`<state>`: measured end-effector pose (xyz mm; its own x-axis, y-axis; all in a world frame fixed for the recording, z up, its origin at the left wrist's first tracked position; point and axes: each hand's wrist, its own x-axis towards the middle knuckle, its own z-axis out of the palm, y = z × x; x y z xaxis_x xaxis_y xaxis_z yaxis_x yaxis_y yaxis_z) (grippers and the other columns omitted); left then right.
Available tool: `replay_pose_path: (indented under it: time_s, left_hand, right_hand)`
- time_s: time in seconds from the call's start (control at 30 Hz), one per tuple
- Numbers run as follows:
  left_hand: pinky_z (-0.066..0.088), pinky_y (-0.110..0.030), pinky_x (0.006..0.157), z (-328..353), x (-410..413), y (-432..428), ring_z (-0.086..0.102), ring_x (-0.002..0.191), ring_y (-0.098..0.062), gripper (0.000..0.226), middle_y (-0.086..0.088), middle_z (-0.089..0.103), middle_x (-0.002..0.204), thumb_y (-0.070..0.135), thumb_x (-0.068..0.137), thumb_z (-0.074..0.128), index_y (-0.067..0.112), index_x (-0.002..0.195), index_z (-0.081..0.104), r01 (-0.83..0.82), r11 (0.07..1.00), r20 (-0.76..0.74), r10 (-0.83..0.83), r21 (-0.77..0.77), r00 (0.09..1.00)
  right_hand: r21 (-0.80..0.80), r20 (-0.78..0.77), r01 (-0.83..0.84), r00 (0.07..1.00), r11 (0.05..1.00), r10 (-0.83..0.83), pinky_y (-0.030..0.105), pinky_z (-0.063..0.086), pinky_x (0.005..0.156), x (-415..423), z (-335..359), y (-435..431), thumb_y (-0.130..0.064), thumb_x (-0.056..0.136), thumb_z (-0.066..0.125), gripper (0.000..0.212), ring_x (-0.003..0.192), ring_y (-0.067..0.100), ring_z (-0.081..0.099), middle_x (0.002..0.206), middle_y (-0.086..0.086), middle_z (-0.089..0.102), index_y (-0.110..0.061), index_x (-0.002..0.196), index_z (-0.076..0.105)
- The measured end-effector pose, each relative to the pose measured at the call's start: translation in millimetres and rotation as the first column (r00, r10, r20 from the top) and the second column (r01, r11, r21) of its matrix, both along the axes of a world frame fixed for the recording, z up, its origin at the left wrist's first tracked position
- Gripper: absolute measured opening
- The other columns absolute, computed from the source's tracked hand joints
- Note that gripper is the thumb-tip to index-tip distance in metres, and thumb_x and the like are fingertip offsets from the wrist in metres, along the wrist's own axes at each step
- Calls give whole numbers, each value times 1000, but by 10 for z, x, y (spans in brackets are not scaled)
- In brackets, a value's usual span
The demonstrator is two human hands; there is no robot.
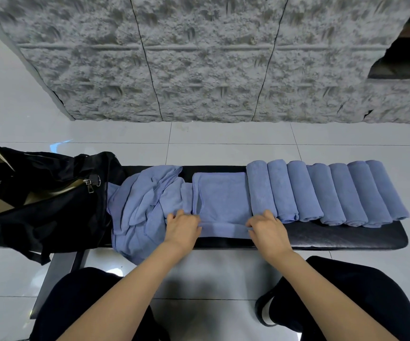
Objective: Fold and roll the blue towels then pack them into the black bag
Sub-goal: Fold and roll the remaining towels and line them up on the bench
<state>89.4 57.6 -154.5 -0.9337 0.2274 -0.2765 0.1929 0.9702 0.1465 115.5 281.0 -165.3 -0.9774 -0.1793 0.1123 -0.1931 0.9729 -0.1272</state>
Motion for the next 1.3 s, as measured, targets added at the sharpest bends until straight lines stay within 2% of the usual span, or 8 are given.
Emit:
replay_pose_path:
  time_s: [0.17,0.3,0.47,0.73,0.9,1.0,1.1,1.3]
  left_hand:
    - [44,-27,61,-109,53,41,56,68,-18,44,5,59,70,-2,32,83,19,66,66,124,992,-226,-124,-15,966]
    - [36,-30,74,-255,205,16,55,82,-20,24,-1,64,83,28,67,71,13,85,68,226,974,-299,-218,-8,929]
    - [37,-31,75,-198,123,91,57,79,-21,61,-2,63,84,4,33,84,10,91,68,190,973,-227,-215,-128,950]
    - [30,-35,78,-192,234,-64,55,76,-20,38,4,62,71,20,42,86,19,74,67,259,954,-130,-279,-150,951]
    - [25,-35,96,-3,90,18,41,113,-21,27,2,61,111,24,94,41,22,117,56,51,999,20,-52,17,998]
    - [27,-31,93,5,-49,120,43,112,-19,26,6,61,110,13,90,49,24,111,58,-103,981,-47,112,162,993]
    - [35,-26,87,-30,-33,154,56,96,-19,33,3,64,96,-1,65,69,16,93,67,61,986,-185,-32,155,982]
    - [40,-32,86,-273,115,66,60,90,-22,57,-3,65,97,31,55,86,9,103,66,272,962,-245,-267,-13,932]
  right_hand:
    - [102,-100,-11,995,995,21,30,38,53,6,-144,-69,12,37,77,39,66,25,52,66,0,59,-13,64,64]
    - [135,-183,-97,976,986,121,34,29,64,138,-264,-33,-10,63,75,22,76,24,50,84,0,62,-12,83,67]
    - [207,-134,-65,986,976,94,33,23,64,21,-232,-69,3,49,74,34,74,24,47,80,2,62,-11,78,65]
    - [86,16,-121,993,989,120,29,31,58,188,-72,14,-14,43,85,40,62,20,54,50,-3,51,-17,78,64]
    - [67,9,-79,997,995,79,26,36,51,52,-1,28,-19,46,89,28,63,19,56,58,-7,57,-21,62,67]
    - [110,-32,-13,999,994,17,33,40,52,-41,16,-74,-4,43,85,31,66,25,54,68,-1,58,-16,65,68]
    - [155,-89,-51,994,987,65,31,33,55,2,-13,-132,9,35,75,38,64,25,50,65,1,57,-14,62,62]
    - [213,-62,-92,992,973,107,36,30,69,181,-173,-116,-20,62,78,48,85,25,53,98,5,63,-7,107,66]
